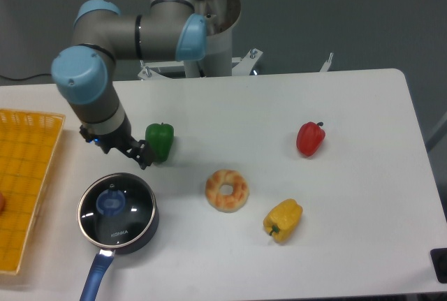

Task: Open the lid
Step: 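Lower the open gripper onto the knob of the glass saucepan lid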

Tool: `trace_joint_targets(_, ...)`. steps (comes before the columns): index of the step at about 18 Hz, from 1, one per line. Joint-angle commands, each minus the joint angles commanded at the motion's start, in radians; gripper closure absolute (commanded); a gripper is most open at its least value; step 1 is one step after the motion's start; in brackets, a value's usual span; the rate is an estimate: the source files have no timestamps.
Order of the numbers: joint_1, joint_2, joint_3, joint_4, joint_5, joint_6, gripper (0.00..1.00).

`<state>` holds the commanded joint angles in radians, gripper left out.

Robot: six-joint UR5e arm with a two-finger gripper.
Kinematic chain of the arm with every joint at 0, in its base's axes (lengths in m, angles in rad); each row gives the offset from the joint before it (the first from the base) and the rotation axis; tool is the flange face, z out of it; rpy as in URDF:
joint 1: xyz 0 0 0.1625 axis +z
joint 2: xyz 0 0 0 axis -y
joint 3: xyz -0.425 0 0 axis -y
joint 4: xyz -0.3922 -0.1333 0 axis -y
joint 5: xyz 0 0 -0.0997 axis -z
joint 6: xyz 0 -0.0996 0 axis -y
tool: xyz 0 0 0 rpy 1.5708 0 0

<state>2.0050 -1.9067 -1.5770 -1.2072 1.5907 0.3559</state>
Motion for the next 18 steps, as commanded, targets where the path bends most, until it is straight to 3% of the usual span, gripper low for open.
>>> trace_joint_targets(6, -0.003, -0.060, 0.069, 0.026, 0.000, -0.058, 0.00)
trace_joint_targets(15, -0.003, -0.094, 0.089, 0.051, 0.011, -0.137, 0.00)
trace_joint_targets(18, -0.017, -0.129, 0.124, 0.051, 0.028, -0.167, 0.00)
